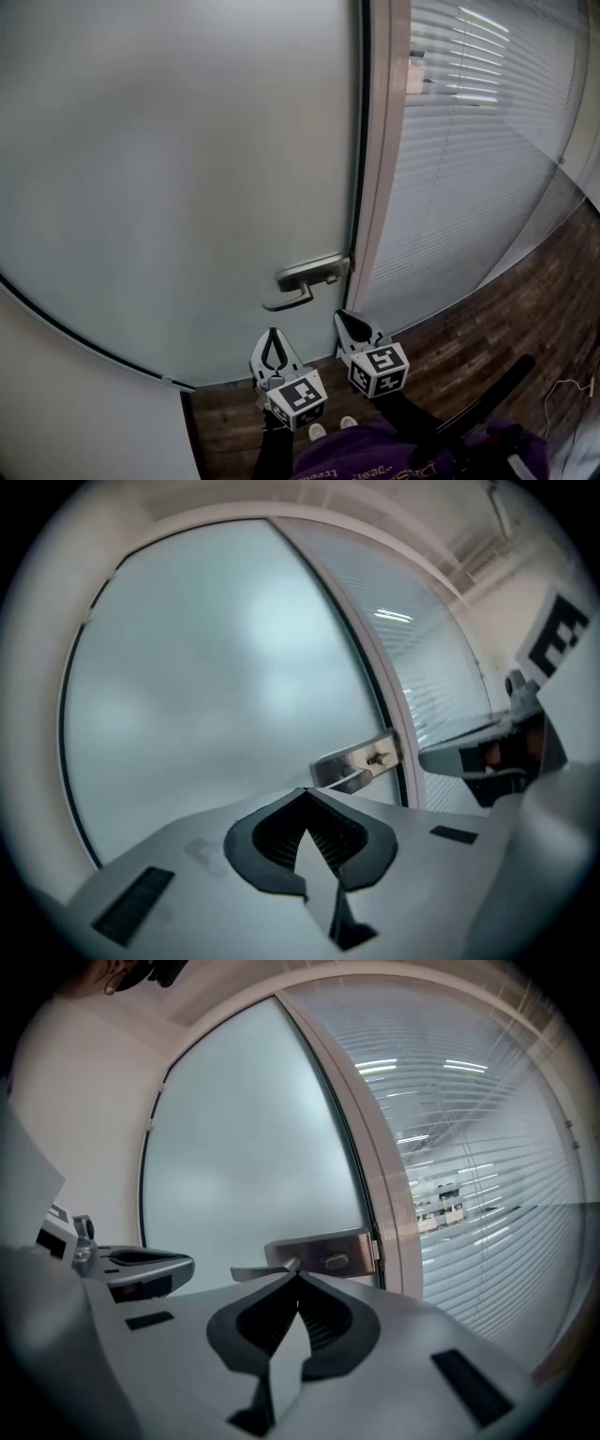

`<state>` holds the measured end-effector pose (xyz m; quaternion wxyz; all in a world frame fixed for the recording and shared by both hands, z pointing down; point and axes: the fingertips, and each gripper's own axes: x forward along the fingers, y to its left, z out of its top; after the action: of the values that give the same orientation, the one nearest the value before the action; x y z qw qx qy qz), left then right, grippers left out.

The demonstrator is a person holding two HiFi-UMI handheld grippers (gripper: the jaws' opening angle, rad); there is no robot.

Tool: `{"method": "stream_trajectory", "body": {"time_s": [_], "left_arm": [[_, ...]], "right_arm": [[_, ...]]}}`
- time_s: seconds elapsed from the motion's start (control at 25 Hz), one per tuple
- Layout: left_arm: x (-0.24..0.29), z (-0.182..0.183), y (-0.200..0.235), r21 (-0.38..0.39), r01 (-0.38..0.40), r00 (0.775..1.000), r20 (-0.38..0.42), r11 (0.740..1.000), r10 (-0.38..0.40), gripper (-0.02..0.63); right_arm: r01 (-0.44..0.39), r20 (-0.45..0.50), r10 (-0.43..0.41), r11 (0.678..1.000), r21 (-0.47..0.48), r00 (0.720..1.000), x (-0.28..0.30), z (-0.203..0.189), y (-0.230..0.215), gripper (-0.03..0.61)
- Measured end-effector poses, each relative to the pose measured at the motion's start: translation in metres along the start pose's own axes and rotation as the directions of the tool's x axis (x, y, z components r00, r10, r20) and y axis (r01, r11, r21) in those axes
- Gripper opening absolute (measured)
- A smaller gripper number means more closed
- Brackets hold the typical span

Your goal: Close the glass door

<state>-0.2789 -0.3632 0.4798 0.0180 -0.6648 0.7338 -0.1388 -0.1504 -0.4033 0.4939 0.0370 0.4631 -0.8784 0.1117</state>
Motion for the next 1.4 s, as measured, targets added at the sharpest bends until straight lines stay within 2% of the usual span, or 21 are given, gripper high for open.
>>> {"method": "stream_trajectory", "body": {"time_s": [0.04,0.08,0.16,0.2,0.24,0.28,0.52,1.4], "left_arm": [[-0.003,-0.003,0.004,-0.12,0.009,1.0,0.007,0.993,-0.009,0.002],[-0.005,-0.007,0.007,-0.243,0.02,1.0,0.019,0.97,-0.016,0.002],[-0.007,-0.017,0.013,-0.443,0.037,0.999,0.037,0.896,-0.023,0.002],[-0.008,-0.022,0.014,-0.505,0.041,0.999,0.037,0.862,-0.026,0.002],[-0.008,-0.026,0.014,-0.537,0.041,0.999,0.031,0.843,-0.028,0.002],[-0.008,-0.028,0.014,-0.543,0.038,0.999,0.024,0.839,-0.03,0.002],[-0.008,-0.031,0.013,-0.492,0.049,0.999,0.016,0.869,-0.048,0.002],[-0.011,-0.029,0.013,-0.491,0.06,0.998,0.012,0.869,-0.062,0.002]], "right_arm": [[0.0,0.0,0.0,1.0,0.002,1.0,0.0,0.0,0.001,-0.003],[0.0,0.001,0.0,1.0,0.004,1.0,-0.001,0.0,0.001,-0.003],[-0.003,0.001,0.003,1.0,0.007,1.0,-0.001,-0.001,0.003,-0.003],[-0.006,0.002,0.006,1.0,0.008,1.0,-0.002,-0.002,0.004,-0.003],[-0.009,0.003,0.009,1.0,0.009,1.0,-0.003,-0.002,0.006,-0.003],[-0.013,0.004,0.012,1.0,0.01,1.0,-0.004,-0.002,0.007,-0.003],[-0.01,-0.007,0.01,1.0,0.008,1.0,-0.01,-0.008,0.013,-0.003],[0.015,-0.027,-0.015,1.0,0.005,1.0,-0.012,-0.011,0.011,-0.003]]}}
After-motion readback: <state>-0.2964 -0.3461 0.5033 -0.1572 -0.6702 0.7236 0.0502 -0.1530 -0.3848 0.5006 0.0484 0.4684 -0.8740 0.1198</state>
